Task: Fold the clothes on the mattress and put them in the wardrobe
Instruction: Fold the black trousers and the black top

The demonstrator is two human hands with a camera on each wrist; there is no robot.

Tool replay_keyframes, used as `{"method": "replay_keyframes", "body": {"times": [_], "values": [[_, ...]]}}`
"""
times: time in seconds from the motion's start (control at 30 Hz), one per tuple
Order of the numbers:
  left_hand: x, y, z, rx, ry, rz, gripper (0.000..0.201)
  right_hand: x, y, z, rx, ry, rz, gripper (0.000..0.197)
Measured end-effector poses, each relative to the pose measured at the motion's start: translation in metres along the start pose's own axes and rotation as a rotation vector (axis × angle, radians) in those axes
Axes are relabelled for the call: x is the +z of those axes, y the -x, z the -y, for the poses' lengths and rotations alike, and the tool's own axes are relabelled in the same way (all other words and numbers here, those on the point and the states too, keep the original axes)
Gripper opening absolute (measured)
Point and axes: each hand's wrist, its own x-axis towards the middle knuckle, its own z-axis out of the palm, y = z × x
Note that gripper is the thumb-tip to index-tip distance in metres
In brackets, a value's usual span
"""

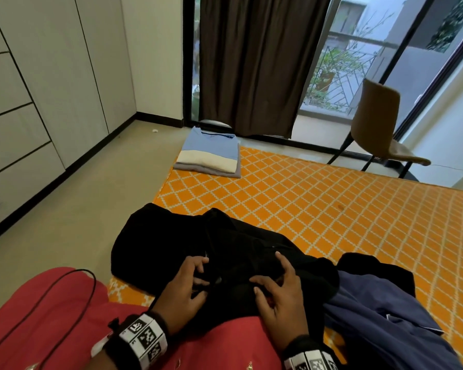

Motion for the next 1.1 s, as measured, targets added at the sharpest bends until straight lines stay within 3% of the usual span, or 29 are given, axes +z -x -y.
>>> {"method": "replay_keyframes", "body": {"times": [0.13, 0.27, 0.33, 0.4, 0.47, 0.53, 0.57, 0.73, 0.83, 0.9, 0.97, 1.03, 1.1], "values": [[0.01, 0.007, 0.001, 0.125, -0.168, -0.043, 0.042, -0.01, -0.013, -0.003, 0.059, 0.392, 0.033, 0.041], [0.019, 0.017, 0.009, 0.064, -0.462, -0.097, 0.047, -0.029, -0.049, -0.017, 0.066, 0.62, 0.143, 0.046], [0.023, 0.019, 0.0, -0.088, -0.66, -0.069, 0.055, -0.036, -0.061, -0.021, 0.141, 0.654, 0.302, 0.055], [0.02, 0.017, -0.017, -0.328, -0.795, 0.0, 0.069, -0.035, -0.069, -0.024, 0.212, 0.689, 0.448, 0.058], [0.008, 0.012, -0.028, -0.463, -0.772, 0.112, 0.068, -0.031, -0.074, -0.02, 0.275, 0.702, 0.534, 0.071], [-0.007, 0.001, -0.032, -0.394, -0.732, 0.115, 0.063, -0.03, -0.081, -0.012, 0.355, 0.603, 0.497, 0.086], [-0.018, -0.009, -0.037, -0.349, -0.741, 0.115, 0.06, -0.031, -0.088, -0.007, 0.379, 0.548, 0.454, 0.085], [-0.103, -0.095, -0.093, -0.169, -0.895, -0.075, 0.024, -0.053, -0.139, 0.014, 0.426, 0.526, 0.23, 0.05], [-0.152, -0.131, -0.134, -0.072, -1.0, -0.216, 0.02, -0.074, -0.171, 0.03, 0.333, 0.651, 0.077, 0.037], [-0.183, -0.148, -0.138, -0.107, -0.985, -0.221, 0.04, -0.09, -0.188, 0.035, 0.224, 0.759, -0.006, 0.034], [-0.211, -0.158, -0.128, -0.187, -0.921, -0.144, 0.069, -0.104, -0.197, 0.031, 0.143, 0.877, 0.015, 0.037], [-0.232, -0.165, -0.125, -0.179, -0.909, -0.118, 0.059, -0.116, -0.202, 0.026, 0.161, 0.966, 0.111, 0.039], [-0.251, -0.178, -0.14, -0.203, -0.943, -0.206, 0.037, -0.128, -0.207, 0.021, 0.296, 0.883, 0.232, 0.042]]}}
